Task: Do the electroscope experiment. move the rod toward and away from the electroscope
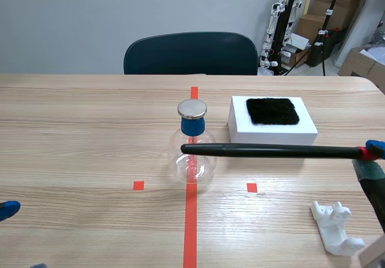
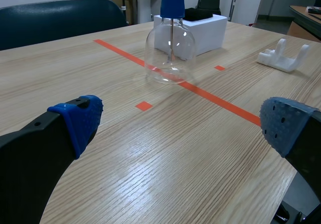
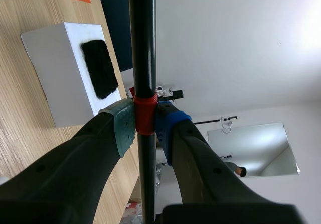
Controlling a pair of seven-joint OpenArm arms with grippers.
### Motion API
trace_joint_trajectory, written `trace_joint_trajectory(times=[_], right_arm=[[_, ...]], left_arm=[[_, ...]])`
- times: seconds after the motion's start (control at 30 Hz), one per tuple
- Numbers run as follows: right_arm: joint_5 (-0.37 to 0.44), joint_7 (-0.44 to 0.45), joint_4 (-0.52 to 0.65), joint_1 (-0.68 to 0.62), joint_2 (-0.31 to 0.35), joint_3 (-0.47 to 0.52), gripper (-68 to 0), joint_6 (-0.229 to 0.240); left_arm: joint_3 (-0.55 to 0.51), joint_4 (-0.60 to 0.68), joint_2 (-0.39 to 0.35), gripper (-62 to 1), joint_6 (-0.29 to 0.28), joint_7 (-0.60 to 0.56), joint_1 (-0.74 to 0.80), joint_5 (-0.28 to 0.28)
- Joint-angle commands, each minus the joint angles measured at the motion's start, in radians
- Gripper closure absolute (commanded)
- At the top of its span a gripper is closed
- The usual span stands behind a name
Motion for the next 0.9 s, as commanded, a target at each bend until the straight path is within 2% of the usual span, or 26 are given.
trace_joint_trajectory(times=[0.0, 0.87], right_arm=[[0.010, 0.007, 0.004, 0.011, 0.007, 0.001, -3.7, -0.014], [0.017, 0.010, 0.023, 0.014, 0.024, 0.001, -3.7, -0.019]], left_arm=[[-0.001, 0.016, -0.009, -62.3, -0.002, -0.046, 0.002, -0.010], [-0.001, 0.016, -0.009, -62.3, -0.002, -0.046, 0.002, -0.011]])
